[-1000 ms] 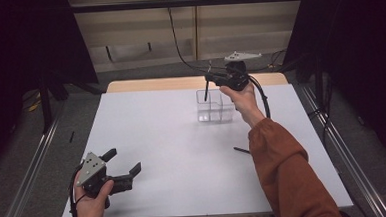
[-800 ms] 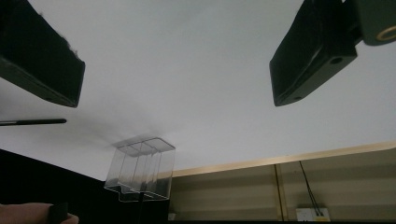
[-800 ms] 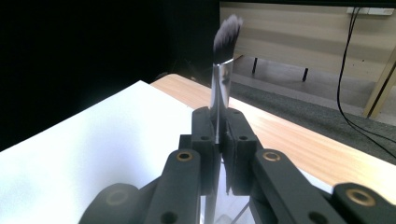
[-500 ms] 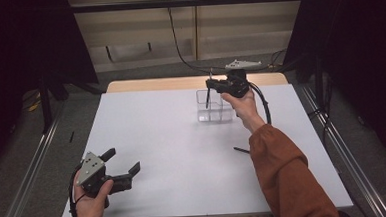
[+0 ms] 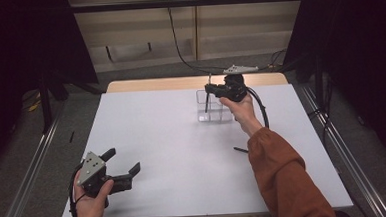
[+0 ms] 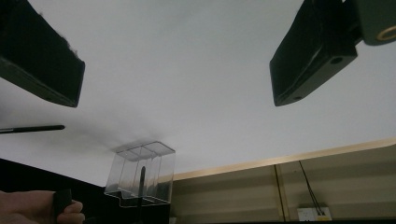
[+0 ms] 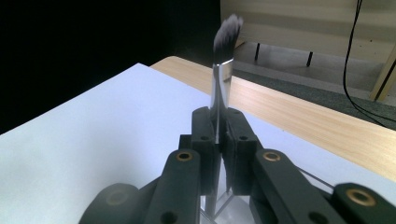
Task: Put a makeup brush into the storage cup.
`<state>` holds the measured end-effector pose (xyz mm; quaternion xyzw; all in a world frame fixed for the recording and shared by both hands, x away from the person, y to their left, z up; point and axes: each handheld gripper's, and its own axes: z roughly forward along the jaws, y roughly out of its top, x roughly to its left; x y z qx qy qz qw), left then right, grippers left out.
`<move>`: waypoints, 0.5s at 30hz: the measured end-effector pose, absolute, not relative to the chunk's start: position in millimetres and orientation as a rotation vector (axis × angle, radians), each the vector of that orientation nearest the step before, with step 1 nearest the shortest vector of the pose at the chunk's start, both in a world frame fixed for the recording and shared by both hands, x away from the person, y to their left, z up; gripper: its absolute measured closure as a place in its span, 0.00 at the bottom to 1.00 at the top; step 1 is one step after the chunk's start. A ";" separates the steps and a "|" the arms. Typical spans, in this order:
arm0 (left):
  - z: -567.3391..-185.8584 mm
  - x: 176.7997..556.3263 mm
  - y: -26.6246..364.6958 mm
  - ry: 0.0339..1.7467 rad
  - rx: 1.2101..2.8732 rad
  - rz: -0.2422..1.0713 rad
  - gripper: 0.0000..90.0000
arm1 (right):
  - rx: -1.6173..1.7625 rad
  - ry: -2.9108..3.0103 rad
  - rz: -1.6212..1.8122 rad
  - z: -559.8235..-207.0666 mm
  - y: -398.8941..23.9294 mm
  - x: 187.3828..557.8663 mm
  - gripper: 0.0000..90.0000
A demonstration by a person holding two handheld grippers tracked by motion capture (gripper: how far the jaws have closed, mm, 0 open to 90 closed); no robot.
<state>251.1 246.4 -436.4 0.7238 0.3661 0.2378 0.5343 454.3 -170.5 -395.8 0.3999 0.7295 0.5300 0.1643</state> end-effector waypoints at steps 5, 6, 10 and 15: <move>-436.3 251.2 246.8 0.872 1.727 0.569 0.04 | 1.160 2.079 1.521 -398.1 -172.8 453.6 0.93; -436.3 251.1 246.6 0.872 1.729 0.570 0.04 | 1.160 2.080 1.522 -398.3 -173.1 453.6 0.92; -436.2 251.0 246.3 0.867 1.732 0.572 0.04 | 1.169 2.073 1.540 -399.7 -175.7 453.7 0.80; -436.3 251.1 246.5 0.869 1.732 0.571 0.04 | 1.161 2.064 1.534 -401.3 -177.4 451.9 0.59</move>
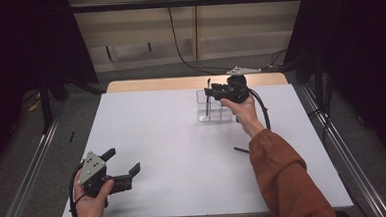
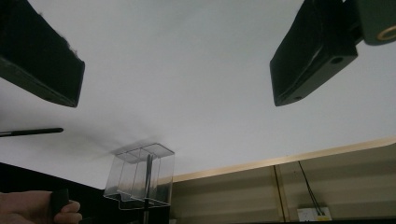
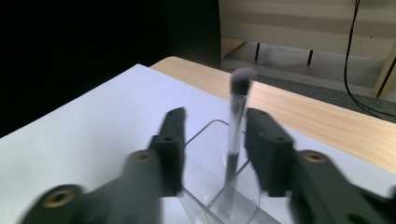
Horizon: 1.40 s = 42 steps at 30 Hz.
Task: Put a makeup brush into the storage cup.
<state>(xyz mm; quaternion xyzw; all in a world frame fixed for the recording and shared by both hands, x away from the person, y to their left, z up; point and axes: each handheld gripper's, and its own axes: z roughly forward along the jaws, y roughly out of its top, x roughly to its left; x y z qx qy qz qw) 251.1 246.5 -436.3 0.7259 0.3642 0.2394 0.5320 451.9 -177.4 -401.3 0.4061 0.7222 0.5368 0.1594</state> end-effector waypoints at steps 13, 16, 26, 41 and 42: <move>-436.3 252.0 245.9 0.860 1.729 0.572 0.03 | 1.152 2.039 1.544 -395.3 -181.7 443.6 0.18; -436.2 252.0 245.6 0.855 1.728 0.571 0.03 | 1.138 2.028 1.555 -397.1 -182.8 436.8 0.15; -436.7 251.8 246.0 0.869 1.707 0.567 0.03 | 1.113 2.031 1.582 -397.3 -198.5 417.9 0.04; -437.3 254.4 249.1 0.878 1.717 0.586 0.03 | 1.107 2.024 1.630 -395.7 -225.0 389.8 0.04; -437.3 254.3 249.0 0.878 1.716 0.586 0.03 | 1.107 2.026 1.629 -395.7 -226.5 388.2 0.04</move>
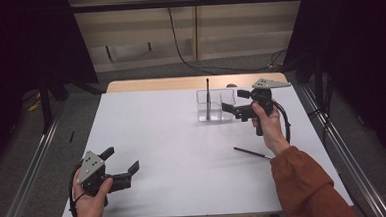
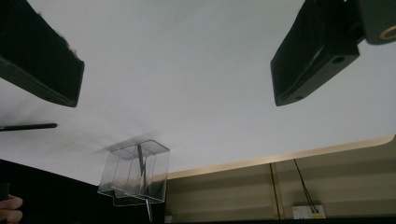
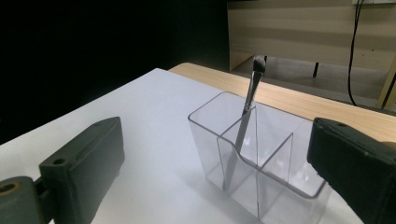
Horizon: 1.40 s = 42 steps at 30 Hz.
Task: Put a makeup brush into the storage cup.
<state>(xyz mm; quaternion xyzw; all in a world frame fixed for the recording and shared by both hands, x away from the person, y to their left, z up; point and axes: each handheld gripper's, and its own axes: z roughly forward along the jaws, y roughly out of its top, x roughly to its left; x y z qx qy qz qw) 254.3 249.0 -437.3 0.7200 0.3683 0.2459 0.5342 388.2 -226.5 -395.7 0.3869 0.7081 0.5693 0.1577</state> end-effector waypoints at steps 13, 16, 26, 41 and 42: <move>-437.3 254.2 249.3 0.876 1.714 0.587 0.03 | 1.076 2.022 1.654 -394.9 -245.0 363.9 0.03; -437.2 254.1 249.4 0.875 1.714 0.587 0.03 | 1.082 2.016 1.650 -393.8 -247.7 360.0 0.03; -436.2 253.2 248.5 0.869 1.718 0.591 0.04 | 1.073 2.016 1.617 -398.6 -256.1 339.9 0.04; -435.4 249.5 248.0 0.869 1.709 0.596 0.04 | 1.091 1.954 1.544 -409.5 -278.6 309.6 0.04; -435.2 249.5 248.5 0.865 1.712 0.598 0.04 | 1.090 1.955 1.550 -410.1 -280.1 307.3 0.04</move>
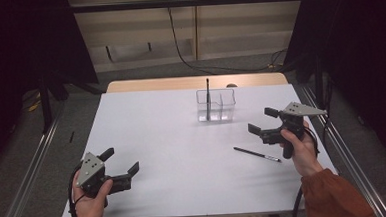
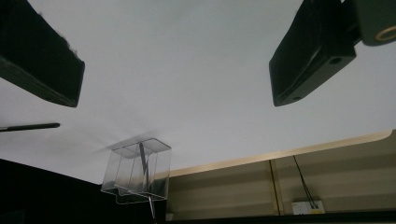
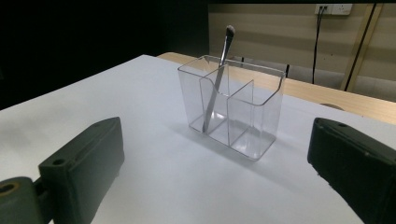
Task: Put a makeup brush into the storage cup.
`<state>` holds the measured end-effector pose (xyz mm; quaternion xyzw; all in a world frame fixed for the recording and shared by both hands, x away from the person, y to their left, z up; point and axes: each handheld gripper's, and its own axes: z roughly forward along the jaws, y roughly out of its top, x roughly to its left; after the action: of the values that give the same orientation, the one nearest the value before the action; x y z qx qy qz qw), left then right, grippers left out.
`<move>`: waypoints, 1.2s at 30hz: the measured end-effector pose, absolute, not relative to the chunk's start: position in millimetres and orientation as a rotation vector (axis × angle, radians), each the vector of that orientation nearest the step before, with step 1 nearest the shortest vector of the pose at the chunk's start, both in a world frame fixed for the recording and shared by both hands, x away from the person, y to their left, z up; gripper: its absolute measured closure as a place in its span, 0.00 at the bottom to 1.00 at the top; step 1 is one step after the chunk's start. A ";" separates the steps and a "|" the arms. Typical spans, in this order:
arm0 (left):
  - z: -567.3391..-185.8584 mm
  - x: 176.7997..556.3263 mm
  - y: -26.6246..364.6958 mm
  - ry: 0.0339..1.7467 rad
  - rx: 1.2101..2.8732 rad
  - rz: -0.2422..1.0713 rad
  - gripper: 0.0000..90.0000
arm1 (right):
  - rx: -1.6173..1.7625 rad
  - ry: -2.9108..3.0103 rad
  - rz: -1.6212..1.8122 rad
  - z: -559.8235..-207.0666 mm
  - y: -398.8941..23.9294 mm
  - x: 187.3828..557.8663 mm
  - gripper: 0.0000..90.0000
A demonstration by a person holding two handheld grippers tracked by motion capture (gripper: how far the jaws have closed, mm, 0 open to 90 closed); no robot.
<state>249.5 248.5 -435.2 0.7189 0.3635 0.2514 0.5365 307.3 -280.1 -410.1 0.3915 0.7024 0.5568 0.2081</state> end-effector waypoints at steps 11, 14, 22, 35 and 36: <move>-434.2 245.5 250.9 0.874 1.699 0.605 0.04 | 1.107 1.963 1.554 -418.3 -288.9 282.6 0.04; -433.4 243.9 251.0 0.868 1.697 0.622 0.05 | 1.101 1.961 1.554 -418.5 -291.7 275.4 0.04; -433.2 240.1 250.9 0.873 1.692 0.610 0.04 | 1.109 1.933 1.548 -425.4 -306.4 250.8 0.04; -432.2 236.5 251.4 0.871 1.692 0.623 0.03 | 1.171 1.881 1.538 -435.1 -336.1 214.3 0.04; -432.2 236.8 251.4 0.869 1.694 0.622 0.03 | 1.176 1.882 1.539 -435.5 -336.6 213.9 0.04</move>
<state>236.8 251.4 -432.2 0.7124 0.3655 0.2614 0.5391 213.9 -336.6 -435.5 0.4249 0.6801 0.5561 0.2186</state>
